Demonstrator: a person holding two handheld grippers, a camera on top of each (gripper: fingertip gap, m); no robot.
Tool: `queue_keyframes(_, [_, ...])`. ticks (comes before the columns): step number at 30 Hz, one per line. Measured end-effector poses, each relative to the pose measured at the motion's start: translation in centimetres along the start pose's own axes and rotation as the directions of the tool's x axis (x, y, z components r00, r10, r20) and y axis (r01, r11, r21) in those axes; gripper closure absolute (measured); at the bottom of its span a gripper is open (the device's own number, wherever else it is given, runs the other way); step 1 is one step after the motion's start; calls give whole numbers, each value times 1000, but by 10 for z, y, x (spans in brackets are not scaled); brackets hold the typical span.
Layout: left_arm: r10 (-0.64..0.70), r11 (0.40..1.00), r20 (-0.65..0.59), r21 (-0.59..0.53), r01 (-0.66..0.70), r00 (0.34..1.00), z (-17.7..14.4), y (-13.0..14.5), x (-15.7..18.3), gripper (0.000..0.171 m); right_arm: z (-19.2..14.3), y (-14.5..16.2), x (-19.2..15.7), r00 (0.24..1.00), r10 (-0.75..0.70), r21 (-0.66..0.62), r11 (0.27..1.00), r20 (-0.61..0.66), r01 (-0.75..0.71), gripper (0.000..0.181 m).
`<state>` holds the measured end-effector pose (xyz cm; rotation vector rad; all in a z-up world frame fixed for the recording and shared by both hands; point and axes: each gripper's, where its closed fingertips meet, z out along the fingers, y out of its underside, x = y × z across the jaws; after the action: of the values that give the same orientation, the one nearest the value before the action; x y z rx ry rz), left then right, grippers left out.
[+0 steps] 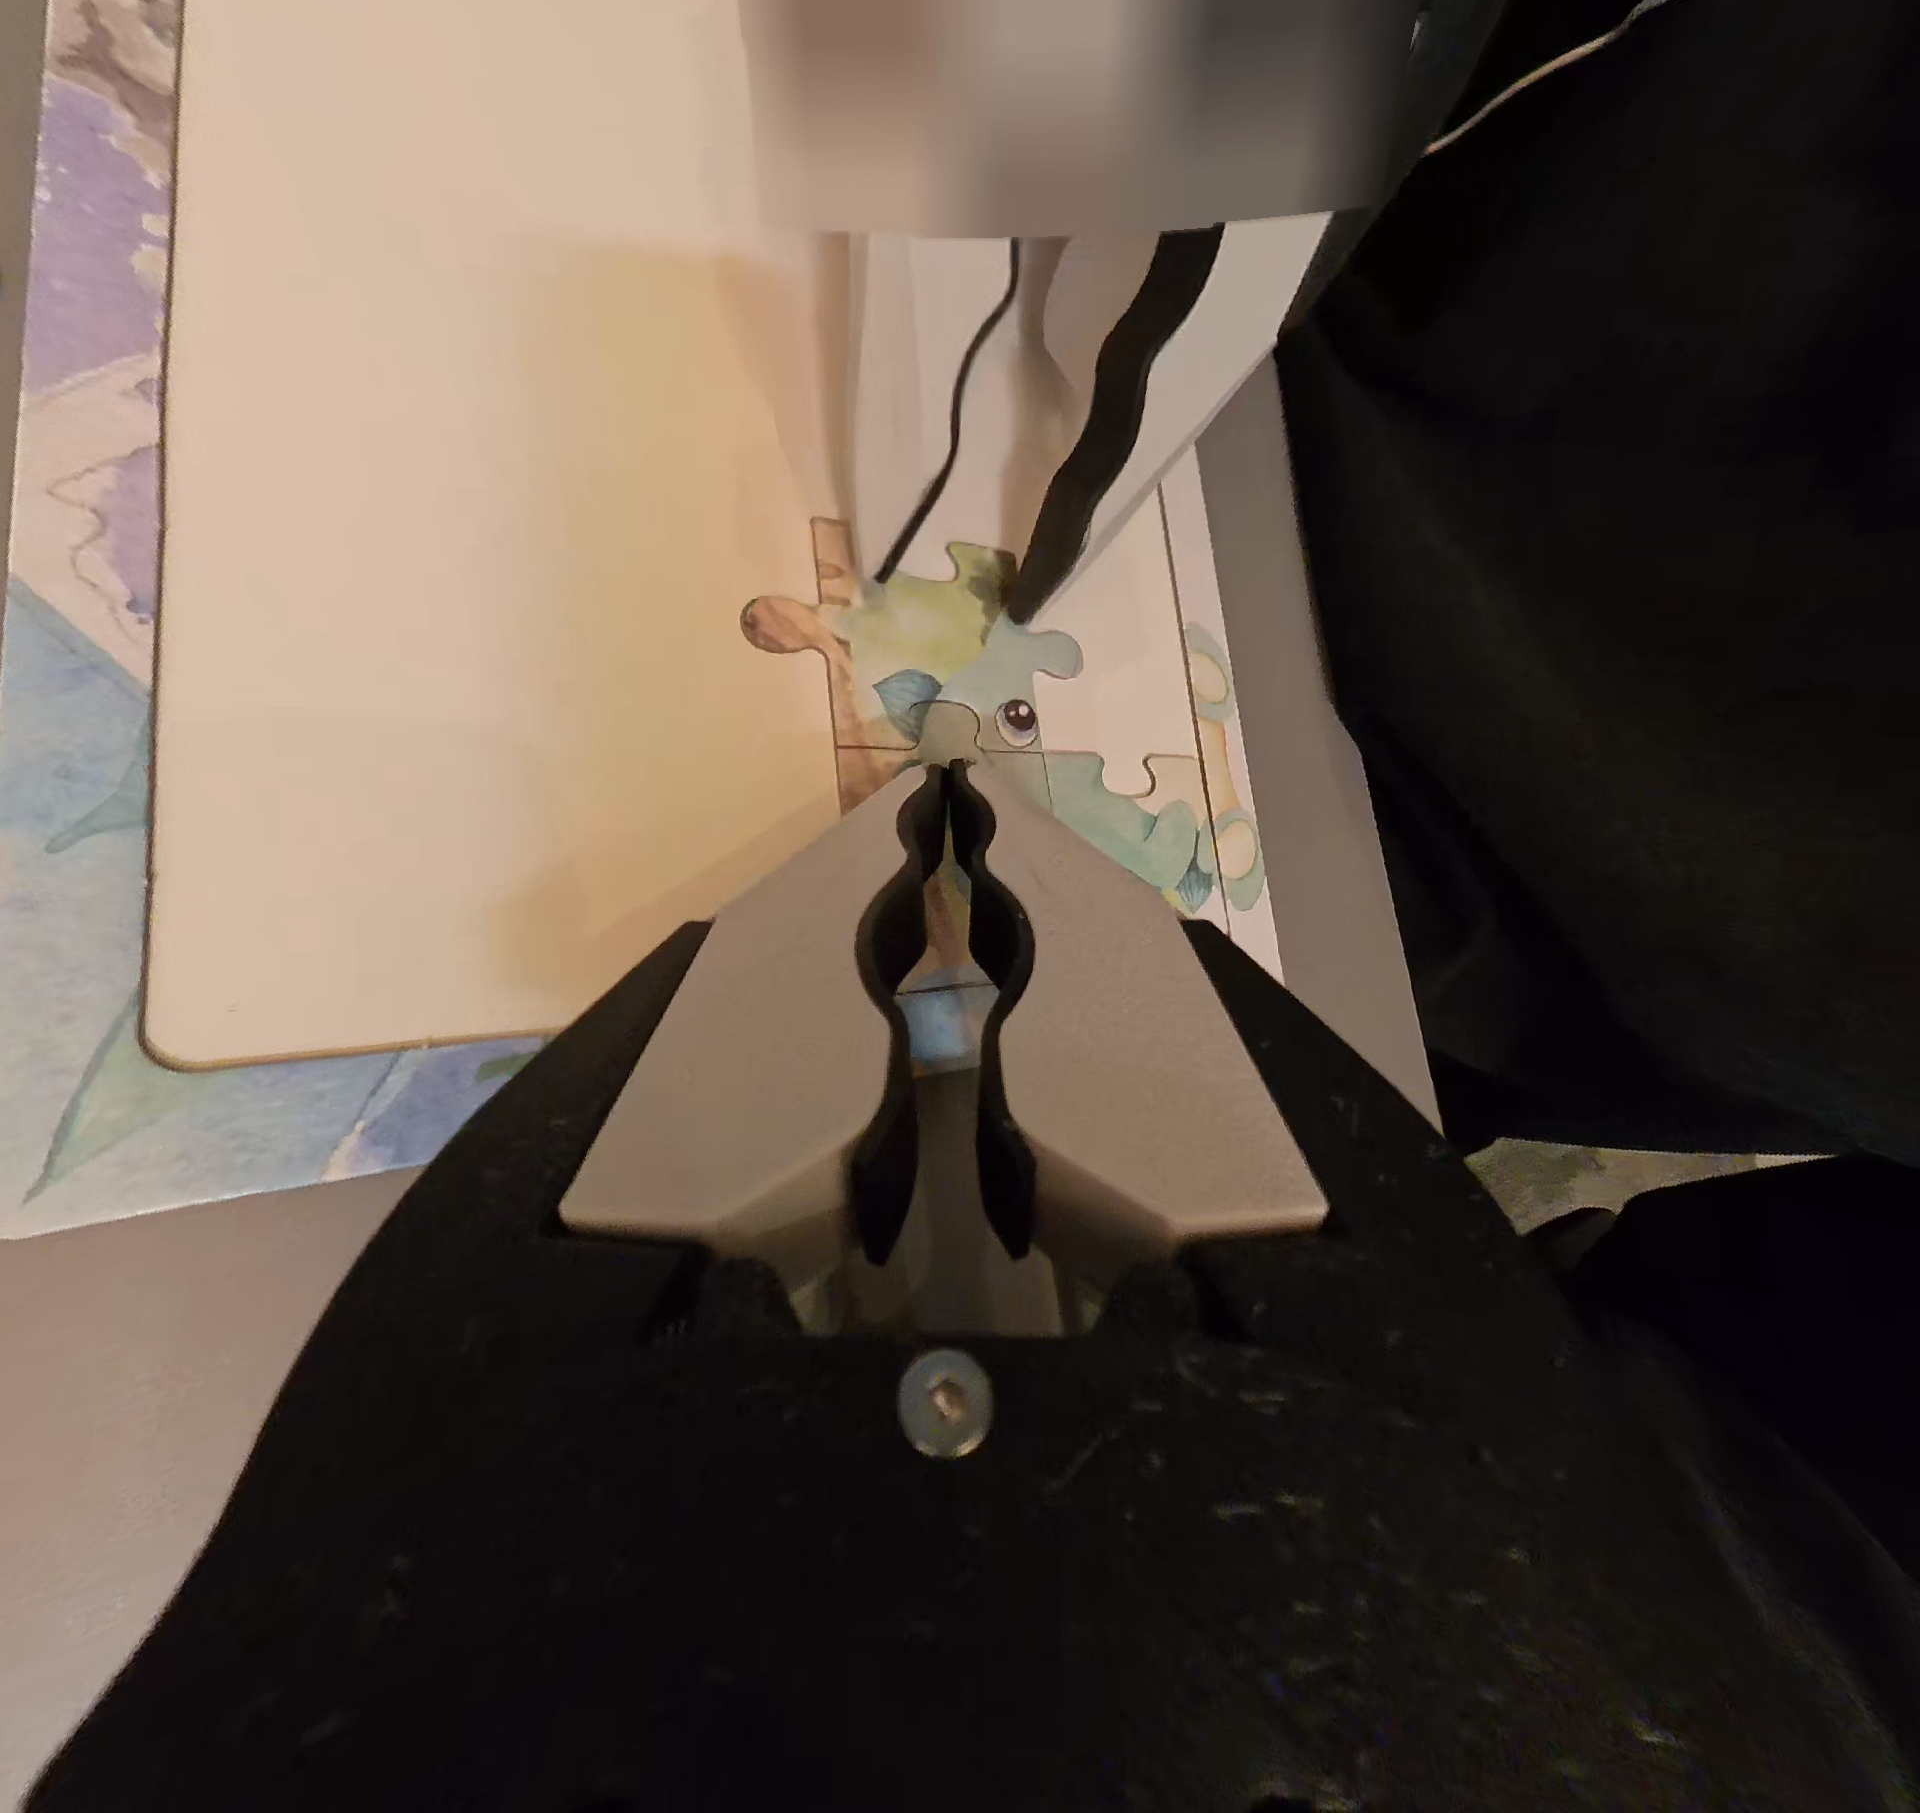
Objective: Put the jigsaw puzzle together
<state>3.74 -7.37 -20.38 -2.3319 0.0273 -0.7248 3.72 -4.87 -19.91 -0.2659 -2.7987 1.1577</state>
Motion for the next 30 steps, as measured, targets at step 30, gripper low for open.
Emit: queue_keyframes(30, [-57, 902, 895, 237, -362, 442, -142, -28, -106, 171, -34, -29, 103, 985, 31, 341, 939, -172, 30, 161])
